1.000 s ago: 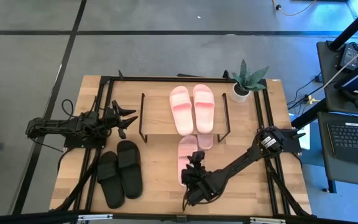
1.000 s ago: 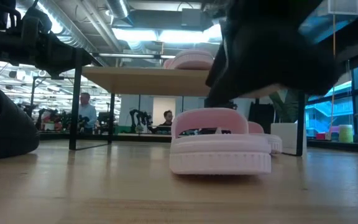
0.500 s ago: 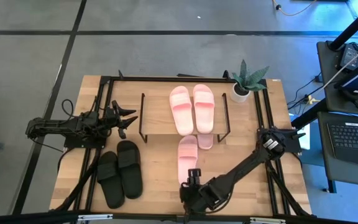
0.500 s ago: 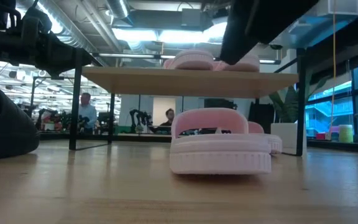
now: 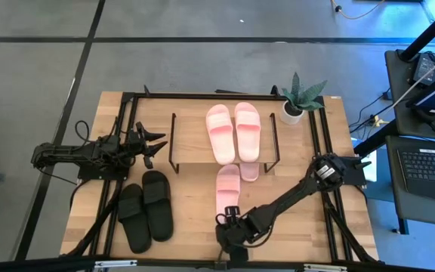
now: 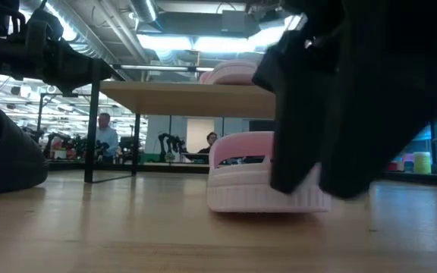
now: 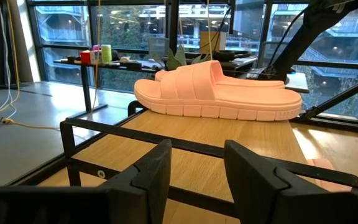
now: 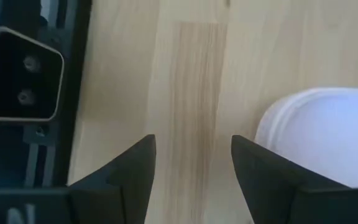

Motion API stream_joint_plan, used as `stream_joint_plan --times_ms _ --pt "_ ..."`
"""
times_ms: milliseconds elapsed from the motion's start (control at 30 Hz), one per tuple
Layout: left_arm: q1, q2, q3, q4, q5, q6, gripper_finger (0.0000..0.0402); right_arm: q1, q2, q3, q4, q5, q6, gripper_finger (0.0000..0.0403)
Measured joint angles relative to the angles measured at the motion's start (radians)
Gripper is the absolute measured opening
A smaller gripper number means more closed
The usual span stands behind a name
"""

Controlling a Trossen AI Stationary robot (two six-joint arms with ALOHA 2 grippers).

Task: Pick and place slides into the shelf
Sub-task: Move the pink slipper under the shelf

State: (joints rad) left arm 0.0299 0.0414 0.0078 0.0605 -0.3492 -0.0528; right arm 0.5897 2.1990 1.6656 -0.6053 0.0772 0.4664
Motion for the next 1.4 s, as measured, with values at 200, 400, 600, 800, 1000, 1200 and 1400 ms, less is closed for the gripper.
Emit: stream_joint_plan --times_ms 200,400,600,800,1000,1200,1400 --pt "0.000 0.000 0.000 0.000 0.000 0.000 0.0141 -0.018 0.000 -0.004 -0.042 0.021 -0.005 0.0210" --pt "0.000 0.000 0.000 0.000 0.000 0.000 0.0141 -0.036 0.000 -0.004 -0.113 0.103 -0.005 0.0210" --pt "0.000 0.000 0.000 0.000 0.000 0.000 0.0141 -0.052 0.000 -0.004 -0.174 0.196 -0.007 0.0210" --pt "0.000 0.000 0.000 0.000 0.000 0.002 0.0141 -0.088 0.000 -0.004 -0.242 0.271 -0.021 0.0210" --pt "0.000 0.000 0.000 0.000 0.000 0.003 0.0141 -0.147 0.000 -0.005 -0.267 0.274 -0.078 0.0210" --pt "0.000 0.000 0.000 0.000 0.000 0.003 0.0141 -0.198 -0.008 -0.078 -0.245 0.274 -0.081 0.0210" --pt "0.000 0.000 0.000 0.000 0.000 0.003 0.0141 -0.213 -0.016 -0.153 -0.172 0.268 -0.082 0.0210"
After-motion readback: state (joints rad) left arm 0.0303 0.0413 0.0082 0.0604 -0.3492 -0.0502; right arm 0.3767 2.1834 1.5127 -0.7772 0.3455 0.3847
